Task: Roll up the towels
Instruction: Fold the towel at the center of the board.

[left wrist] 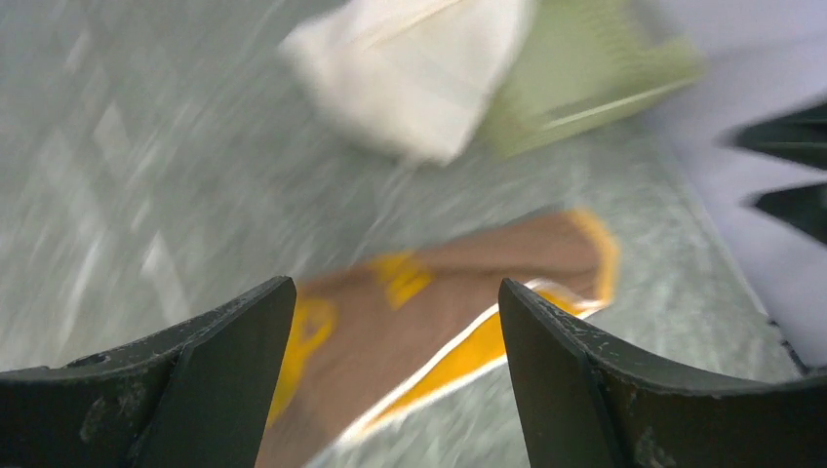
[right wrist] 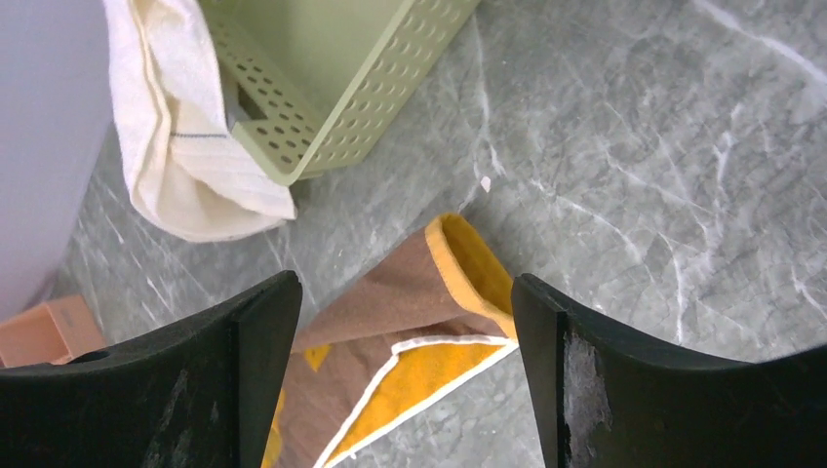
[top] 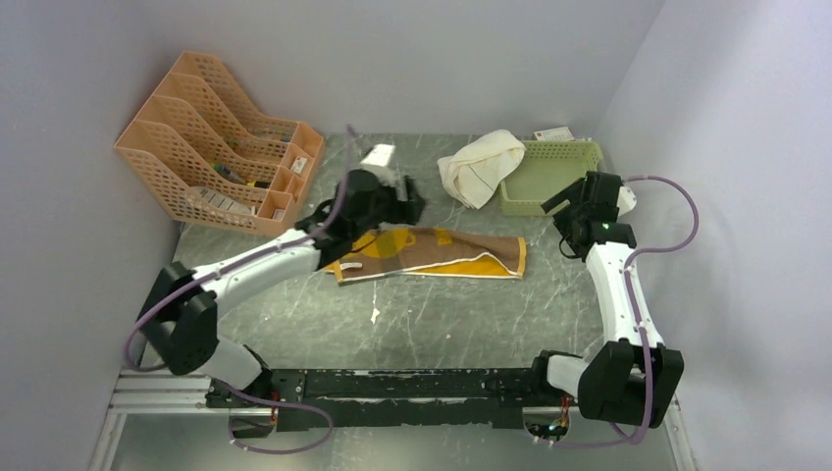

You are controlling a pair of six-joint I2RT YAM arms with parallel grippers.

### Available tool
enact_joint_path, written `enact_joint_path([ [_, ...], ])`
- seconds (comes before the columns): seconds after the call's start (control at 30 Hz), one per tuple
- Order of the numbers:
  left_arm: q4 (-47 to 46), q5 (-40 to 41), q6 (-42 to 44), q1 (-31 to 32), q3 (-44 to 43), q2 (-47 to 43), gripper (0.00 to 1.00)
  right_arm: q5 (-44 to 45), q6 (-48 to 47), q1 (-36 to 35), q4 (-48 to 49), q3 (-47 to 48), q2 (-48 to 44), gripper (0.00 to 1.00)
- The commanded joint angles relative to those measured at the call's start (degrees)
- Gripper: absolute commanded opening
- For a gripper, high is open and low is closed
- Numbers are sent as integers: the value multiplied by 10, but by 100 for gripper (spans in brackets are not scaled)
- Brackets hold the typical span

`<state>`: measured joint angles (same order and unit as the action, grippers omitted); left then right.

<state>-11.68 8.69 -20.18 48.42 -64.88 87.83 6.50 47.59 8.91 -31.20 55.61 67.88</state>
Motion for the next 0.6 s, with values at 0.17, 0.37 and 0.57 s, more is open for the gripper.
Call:
enact_joint_path([
  [0.17, 261, -88, -368, -199, 243, -181, 89, -25, -51, -44, -1, -10, 5, 78],
  [0.37, 250, -136, -522, -255, 338, -241, 93, -22, -53, -68, -2, 2, 18, 78],
  [0.57, 214, -150, -633, -278, 414, -276, 95, -21, -56, -75, -1, -4, 18, 78],
])
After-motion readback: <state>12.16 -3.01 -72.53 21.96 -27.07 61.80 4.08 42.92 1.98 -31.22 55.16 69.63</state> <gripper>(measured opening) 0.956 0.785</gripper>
